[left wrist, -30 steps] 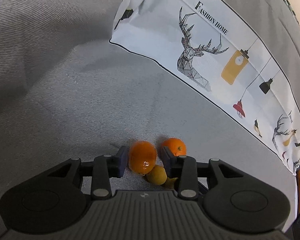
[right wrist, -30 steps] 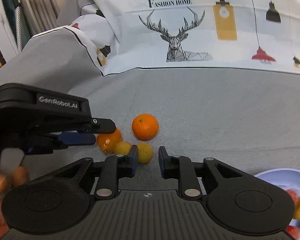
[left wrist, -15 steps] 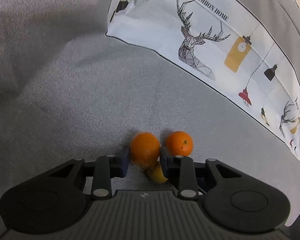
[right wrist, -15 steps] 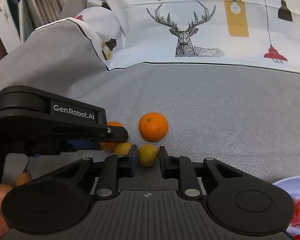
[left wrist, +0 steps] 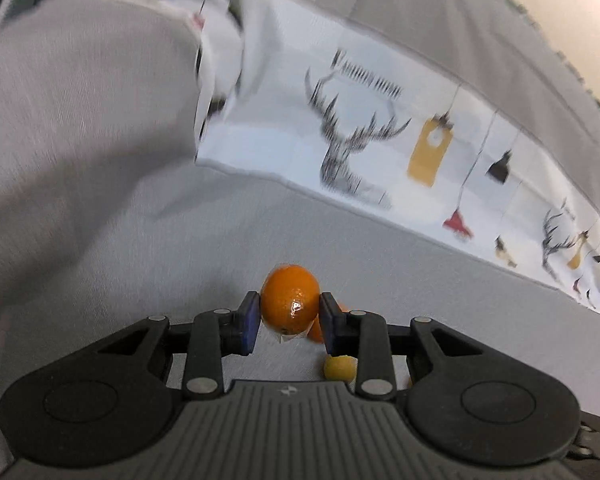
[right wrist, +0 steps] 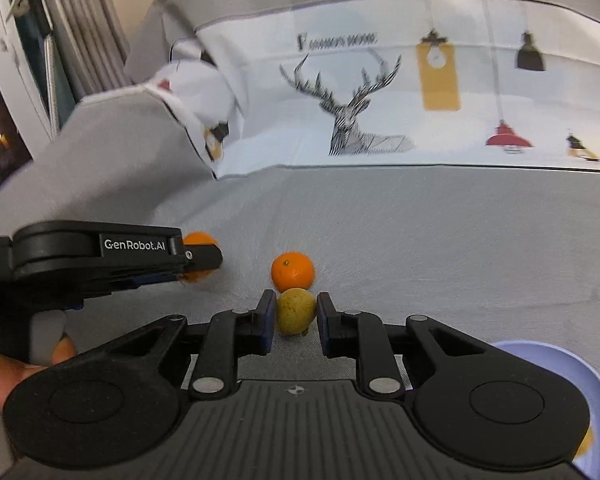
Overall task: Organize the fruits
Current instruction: 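Carry the mandarin in the left tool while the right tool carries the yellow fruit over the plate, then open both tools over the plate to release the mandarin and yellow fruit, then withdraw both tools from the plate toward the remaining fruits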
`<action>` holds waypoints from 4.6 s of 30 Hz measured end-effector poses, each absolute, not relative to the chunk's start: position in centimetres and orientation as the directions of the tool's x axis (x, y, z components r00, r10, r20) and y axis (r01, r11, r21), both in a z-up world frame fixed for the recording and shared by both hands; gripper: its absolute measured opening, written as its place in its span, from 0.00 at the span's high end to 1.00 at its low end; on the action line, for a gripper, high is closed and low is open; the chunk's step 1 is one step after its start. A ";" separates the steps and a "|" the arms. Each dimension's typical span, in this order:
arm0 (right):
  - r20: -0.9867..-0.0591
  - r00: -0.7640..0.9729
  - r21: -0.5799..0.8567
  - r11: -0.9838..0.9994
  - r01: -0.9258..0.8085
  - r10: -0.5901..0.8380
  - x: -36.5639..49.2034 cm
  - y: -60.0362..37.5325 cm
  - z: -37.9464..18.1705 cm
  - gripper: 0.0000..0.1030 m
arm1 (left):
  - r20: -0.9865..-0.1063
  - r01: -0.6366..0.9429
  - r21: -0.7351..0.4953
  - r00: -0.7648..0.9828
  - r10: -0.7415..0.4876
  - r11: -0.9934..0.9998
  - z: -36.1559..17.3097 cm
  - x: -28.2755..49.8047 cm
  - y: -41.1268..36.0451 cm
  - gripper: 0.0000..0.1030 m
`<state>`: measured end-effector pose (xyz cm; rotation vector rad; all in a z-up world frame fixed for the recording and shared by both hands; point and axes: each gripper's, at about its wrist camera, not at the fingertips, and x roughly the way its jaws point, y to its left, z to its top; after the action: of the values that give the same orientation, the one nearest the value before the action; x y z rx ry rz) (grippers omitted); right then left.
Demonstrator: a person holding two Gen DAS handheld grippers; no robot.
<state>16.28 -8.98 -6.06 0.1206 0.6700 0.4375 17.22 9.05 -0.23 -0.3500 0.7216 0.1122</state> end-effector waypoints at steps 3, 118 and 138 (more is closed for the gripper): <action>-0.551 0.719 0.237 0.905 -0.352 0.424 14.3 -11.2 -3.9 0.78 | -0.607 -0.182 -0.269 0.794 -0.020 0.946 1.5 15.4 8.1 0.66; -0.641 0.735 0.160 0.975 -0.155 0.222 8.1 -22.7 -5.2 0.68 | -0.618 0.372 -0.031 0.722 -0.311 0.928 -0.7 9.4 -6.9 0.64; -0.619 0.765 0.129 0.984 -0.125 0.178 7.9 -22.5 -5.0 0.68 | -0.613 0.352 -0.038 0.731 -0.300 0.935 -0.4 9.5 -6.4 0.64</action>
<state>7.92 -22.52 -5.01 0.0816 0.6800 0.1647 9.53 -6.38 -0.40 0.0822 0.6599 -0.3589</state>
